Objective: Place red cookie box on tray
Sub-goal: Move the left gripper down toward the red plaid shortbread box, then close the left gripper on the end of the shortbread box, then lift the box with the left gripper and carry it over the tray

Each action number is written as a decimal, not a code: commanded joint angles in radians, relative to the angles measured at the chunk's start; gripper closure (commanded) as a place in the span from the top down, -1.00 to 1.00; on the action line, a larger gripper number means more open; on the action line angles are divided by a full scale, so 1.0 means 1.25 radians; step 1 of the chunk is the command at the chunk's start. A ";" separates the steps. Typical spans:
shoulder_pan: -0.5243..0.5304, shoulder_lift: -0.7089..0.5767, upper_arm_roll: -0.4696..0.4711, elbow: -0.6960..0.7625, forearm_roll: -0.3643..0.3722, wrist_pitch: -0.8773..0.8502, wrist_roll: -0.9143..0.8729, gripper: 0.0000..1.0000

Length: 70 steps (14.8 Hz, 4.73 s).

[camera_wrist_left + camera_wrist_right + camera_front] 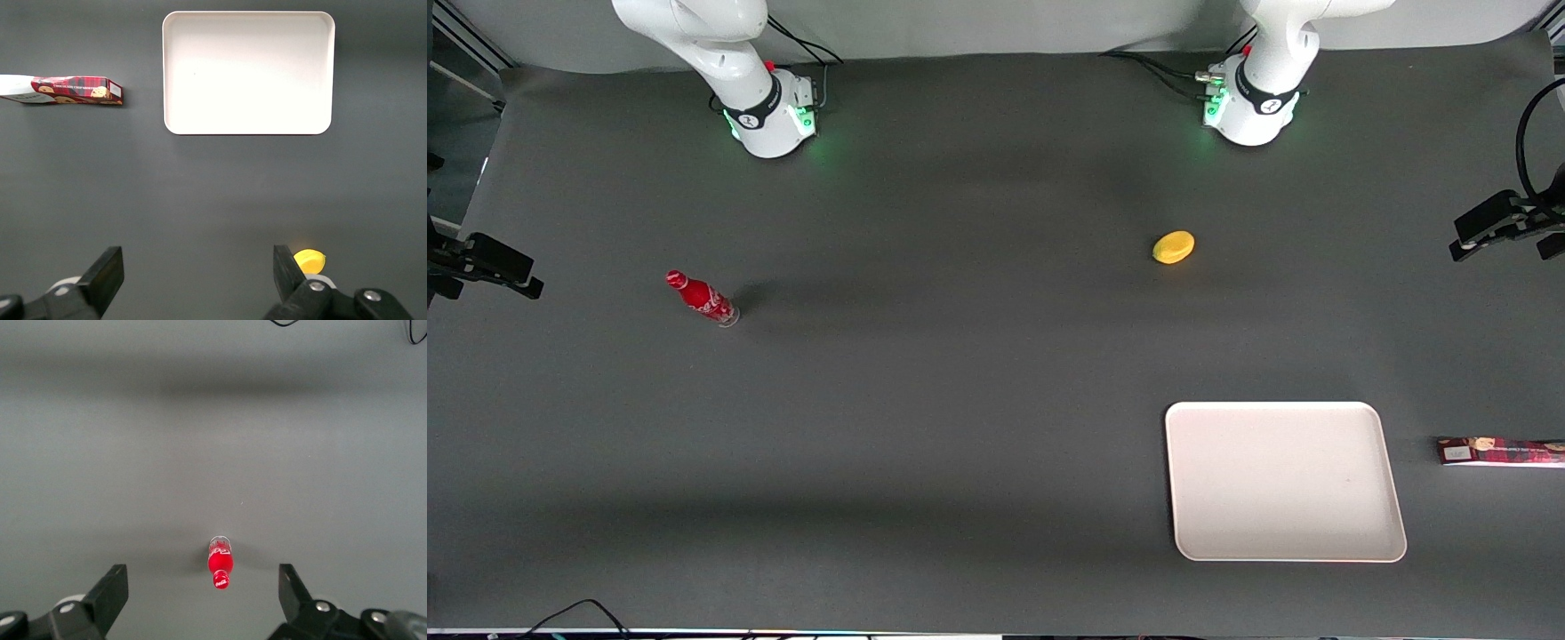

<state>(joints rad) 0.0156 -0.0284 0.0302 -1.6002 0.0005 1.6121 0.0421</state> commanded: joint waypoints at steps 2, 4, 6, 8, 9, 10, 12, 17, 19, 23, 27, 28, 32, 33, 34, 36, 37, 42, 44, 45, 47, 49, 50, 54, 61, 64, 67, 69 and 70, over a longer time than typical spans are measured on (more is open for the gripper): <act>0.001 0.004 -0.001 0.010 0.014 0.001 0.013 1.00; 0.002 0.006 -0.001 0.009 0.024 0.004 0.043 1.00; 0.006 0.019 0.000 0.010 0.044 0.007 0.127 1.00; 0.033 0.037 -0.001 0.009 0.079 0.064 0.265 1.00; 0.046 0.056 0.002 0.009 0.081 0.097 0.370 1.00; 0.059 0.075 0.014 0.011 0.079 0.132 0.471 1.00; 0.065 0.117 0.053 0.017 0.066 0.219 0.649 1.00; 0.119 0.323 0.074 0.210 0.044 0.250 1.038 1.00; 0.169 0.437 0.074 0.302 -0.006 0.254 1.191 1.00; 0.210 0.588 0.074 0.415 -0.007 0.265 1.329 1.00; 0.219 0.666 0.075 0.410 -0.005 0.396 1.455 1.00; 0.223 0.683 0.075 0.410 -0.005 0.416 1.477 1.00; 0.245 0.732 0.075 0.410 -0.008 0.439 1.510 1.00; 0.246 0.739 0.075 0.410 -0.008 0.439 1.510 1.00; 0.254 0.747 0.075 0.409 -0.008 0.439 1.514 1.00; 0.257 0.763 0.075 0.412 -0.008 0.441 1.537 1.00; 0.257 0.771 0.075 0.414 -0.009 0.443 1.538 1.00; 0.264 0.817 0.073 0.414 -0.035 0.502 1.540 1.00; 0.264 0.827 0.073 0.413 -0.042 0.508 1.540 1.00; 0.264 0.829 0.073 0.411 -0.042 0.508 1.538 0.99; 0.264 0.833 0.073 0.411 -0.043 0.509 1.538 0.80; 0.264 0.833 0.074 0.413 -0.043 0.509 1.537 0.20; 0.265 0.833 0.074 0.413 -0.043 0.509 1.537 -0.07; 0.264 0.829 0.075 0.415 -0.048 0.494 1.538 -0.68; 0.269 0.801 0.088 0.420 -0.117 0.416 1.465 -1.00; 0.269 0.775 0.088 0.434 -0.118 0.323 1.329 -1.00; 0.256 0.748 0.081 0.476 -0.118 0.225 1.161 -1.00; 0.242 0.719 0.074 0.481 -0.121 0.197 1.080 -1.00; 0.234 0.705 0.069 0.486 -0.130 0.179 1.032 -1.00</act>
<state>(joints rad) 0.3382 0.9124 0.1206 -1.0041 -0.1404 1.9081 1.4845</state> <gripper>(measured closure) 0.930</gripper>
